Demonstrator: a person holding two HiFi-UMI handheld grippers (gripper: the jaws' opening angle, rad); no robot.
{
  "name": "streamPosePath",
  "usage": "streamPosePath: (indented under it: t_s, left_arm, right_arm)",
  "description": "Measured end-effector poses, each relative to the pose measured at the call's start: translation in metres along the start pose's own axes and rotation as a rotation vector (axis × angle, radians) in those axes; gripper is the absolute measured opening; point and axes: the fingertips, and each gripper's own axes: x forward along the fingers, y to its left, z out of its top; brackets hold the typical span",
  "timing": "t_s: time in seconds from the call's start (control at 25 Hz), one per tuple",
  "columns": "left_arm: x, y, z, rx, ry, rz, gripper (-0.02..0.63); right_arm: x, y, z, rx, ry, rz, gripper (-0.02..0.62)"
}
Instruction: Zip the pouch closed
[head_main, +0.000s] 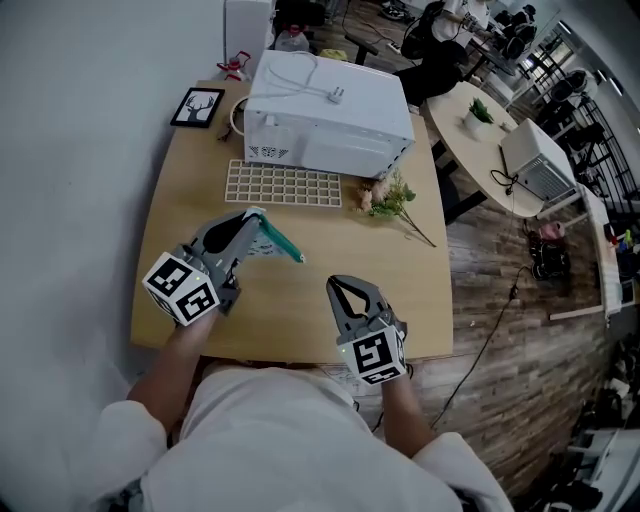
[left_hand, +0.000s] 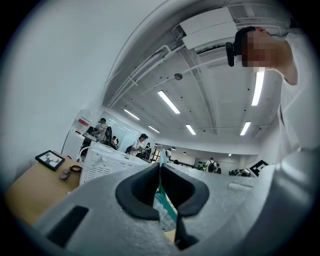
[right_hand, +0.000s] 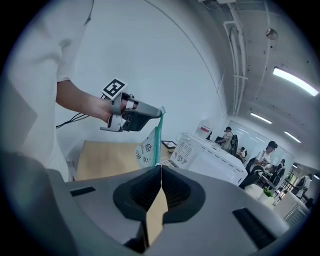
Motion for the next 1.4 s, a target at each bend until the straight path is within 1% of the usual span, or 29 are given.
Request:
streamPosePath:
  t_s: [0.12, 0.24, 0.4, 0.56, 0.68, 0.84, 1.04, 1.4]
  left_arm:
    - [-0.005, 0.011, 0.001, 0.018, -0.002, 0.038, 0.017]
    - [-0.016, 0.021, 0.011, 0.044, -0.012, 0.082, 0.017]
    - [-0.032, 0.028, 0.021, 0.065, -0.031, 0.124, 0.017]
    - [-0.047, 0.029, 0.033, 0.110, -0.038, 0.169, 0.017]
    - [-0.059, 0.031, 0.044, 0.120, -0.054, 0.214, 0.018]
    - [-0.077, 0.034, 0.054, 0.132, -0.076, 0.267, 0.018]
    - [-0.099, 0.037, 0.058, 0.121, -0.097, 0.336, 0.018]
    - [-0.124, 0.036, 0.061, 0.117, -0.104, 0.386, 0.018]
  right_arm:
    - [0.002, -0.007, -0.006, 0.036, -0.005, -0.023, 0.002]
    - [0.001, -0.017, -0.001, 0.084, -0.017, -0.051, 0.002]
    - [-0.006, -0.040, 0.001, 0.226, -0.066, -0.097, 0.000]
    - [-0.020, -0.065, -0.002, 0.369, -0.132, -0.124, 0.000]
    - [-0.031, -0.083, -0.004, 0.439, -0.167, -0.156, 0.000]
    - [-0.044, -0.098, -0.002, 0.471, -0.193, -0.188, 0.000]
    - [-0.057, -0.113, 0.001, 0.492, -0.217, -0.221, 0.000]
    - [-0.084, -0.122, 0.003, 0.522, -0.236, -0.268, 0.000]
